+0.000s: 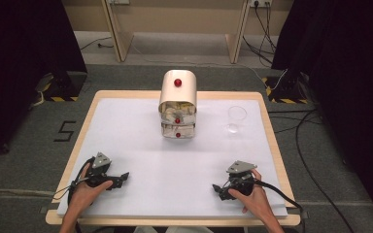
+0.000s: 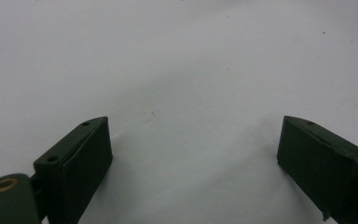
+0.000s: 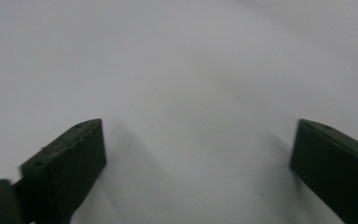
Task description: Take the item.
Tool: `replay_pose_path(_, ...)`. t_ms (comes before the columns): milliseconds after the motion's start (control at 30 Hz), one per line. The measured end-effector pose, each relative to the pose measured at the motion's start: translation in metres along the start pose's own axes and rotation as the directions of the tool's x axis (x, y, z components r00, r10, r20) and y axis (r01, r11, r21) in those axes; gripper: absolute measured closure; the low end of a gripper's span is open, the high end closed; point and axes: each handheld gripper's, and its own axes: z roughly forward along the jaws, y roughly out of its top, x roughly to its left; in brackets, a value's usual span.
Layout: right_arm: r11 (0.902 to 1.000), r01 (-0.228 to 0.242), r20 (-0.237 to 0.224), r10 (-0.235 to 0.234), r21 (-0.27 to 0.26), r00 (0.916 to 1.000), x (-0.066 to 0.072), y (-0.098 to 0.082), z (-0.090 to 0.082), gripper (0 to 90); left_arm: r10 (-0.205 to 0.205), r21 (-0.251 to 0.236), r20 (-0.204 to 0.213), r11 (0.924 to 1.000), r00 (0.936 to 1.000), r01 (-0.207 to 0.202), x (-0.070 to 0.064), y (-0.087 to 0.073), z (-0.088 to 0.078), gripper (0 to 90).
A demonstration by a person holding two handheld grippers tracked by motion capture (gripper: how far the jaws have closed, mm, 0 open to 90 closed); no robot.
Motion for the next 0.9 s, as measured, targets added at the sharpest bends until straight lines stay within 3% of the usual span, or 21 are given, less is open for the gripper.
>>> replay_pose_path(33,1.0,0.0,0.0,0.0,0.0,1.0,0.0,0.0,0.0,14.2,0.0,0.0,0.0,1.0,1.0,0.0,0.0,0.0,0.0,9.1)
replay_pose_path(67,0.9999,0.003,-0.003,-0.003,-0.013,1.0,-0.001,0.001,-0.002,23.5,0.0,0.0,0.0,1.0,1.0,0.0,0.0,0.0,0.0,9.1)
replay_pose_path(100,0.9984,0.002,-0.015,-0.003,-0.057,0.9999,-0.002,0.003,-0.005,12.8,0.0,0.0,0.0,1.0,1.0,0.0,0.0,0.0,0.0,9.1)
replay_pose_path(133,0.9984,0.002,-0.015,-0.003,-0.057,0.9999,-0.002,0.003,-0.005,12.8,0.0,0.0,0.0,1.0,1.0,0.0,0.0,0.0,0.0,9.1)
replay_pose_path(167,0.9953,-0.001,-0.017,-0.001,-0.097,0.9998,-0.003,0.006,-0.008,19.3,0.0,0.0,0.0,1.0,1.0,0.0,0.0,0.0,0.0,9.1)
replay_pose_path(300,0.9908,0.002,-0.009,-0.004,-0.135,0.9999,-0.006,0.011,-0.01,13.3,0.001,0.001,0.0,1.0,1.0,-0.001,0.0,0.0,0.0,9.1)
replay_pose_path(333,0.9882,0.022,0.013,-0.02,-0.152,0.9997,-0.005,0.016,-0.011,16.5,0.001,0.001,-0.001,1.0,1.0,-0.001,0.0,0.0,0.0,9.1)
replay_pose_path(433,0.9792,0.054,0.012,-0.053,-0.196,0.9985,-0.001,0.029,-0.011,15.5,0.001,0.001,0.0,1.0,1.0,-0.001,0.0,0.0,0.0,9.1)
replay_pose_path(533,0.9653,0.128,0.03,-0.125,-0.227,0.9917,0.007,0.048,-0.006,17.7,0.001,0.001,0.0,1.0,1.0,-0.001,0.0,0.0,0.0,9.1)
replay_pose_path(733,0.9565,0.157,0.02,-0.157,-0.246,0.9874,0.016,0.069,0.003,18.1,0.001,0.001,0.0,1.0,1.0,-0.001,0.0,0.0,0.0,9.1)
replay_pose_path(900,0.9407,0.181,0.019,-0.184,-0.287,0.9828,0.023,0.092,0.009,20.2,0.0,0.001,0.0,1.0,1.0,0.0,0.0,0.0,0.0,9.0)
